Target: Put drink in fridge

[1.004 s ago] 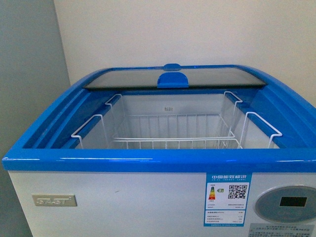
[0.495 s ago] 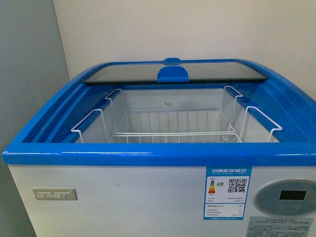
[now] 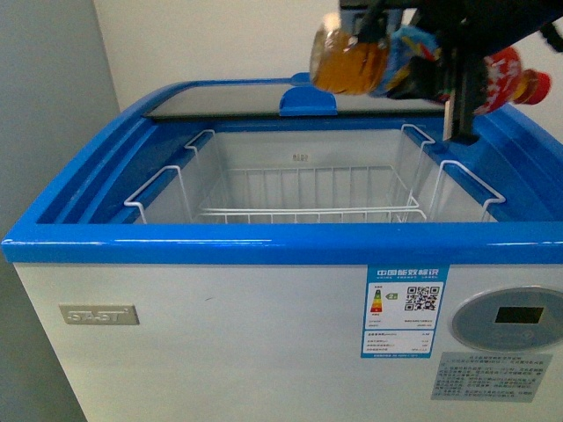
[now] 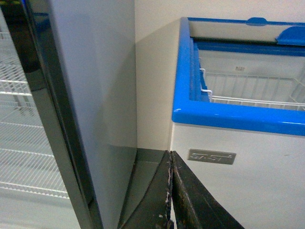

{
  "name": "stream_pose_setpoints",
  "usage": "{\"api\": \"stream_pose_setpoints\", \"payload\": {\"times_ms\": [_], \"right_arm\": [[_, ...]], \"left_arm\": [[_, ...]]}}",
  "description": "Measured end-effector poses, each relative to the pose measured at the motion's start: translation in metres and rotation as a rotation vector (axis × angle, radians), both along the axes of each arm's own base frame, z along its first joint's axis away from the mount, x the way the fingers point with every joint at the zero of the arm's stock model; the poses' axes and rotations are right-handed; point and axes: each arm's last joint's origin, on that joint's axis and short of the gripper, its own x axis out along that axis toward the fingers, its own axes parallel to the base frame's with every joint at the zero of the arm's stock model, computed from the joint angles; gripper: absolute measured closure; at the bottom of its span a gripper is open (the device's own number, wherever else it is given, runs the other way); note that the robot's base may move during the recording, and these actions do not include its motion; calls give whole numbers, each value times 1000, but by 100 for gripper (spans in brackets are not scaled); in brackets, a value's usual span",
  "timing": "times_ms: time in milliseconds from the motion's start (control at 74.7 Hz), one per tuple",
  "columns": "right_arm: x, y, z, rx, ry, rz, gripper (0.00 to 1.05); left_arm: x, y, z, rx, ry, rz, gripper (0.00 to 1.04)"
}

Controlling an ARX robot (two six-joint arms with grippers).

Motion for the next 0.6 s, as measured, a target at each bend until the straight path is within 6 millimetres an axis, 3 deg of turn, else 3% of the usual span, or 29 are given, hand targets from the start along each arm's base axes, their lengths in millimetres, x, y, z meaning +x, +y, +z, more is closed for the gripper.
{"api": "stream_pose_setpoints", "payload": {"times_ms": [174,602], "right_arm": [[18,18,-20,-16,11,12,67],[63,35,-71,-64,8,-1,67]], "left_arm": [[-4,0,-4,1,-16,-1,102],[-13,0,-8,2,-16,0,102]]}}
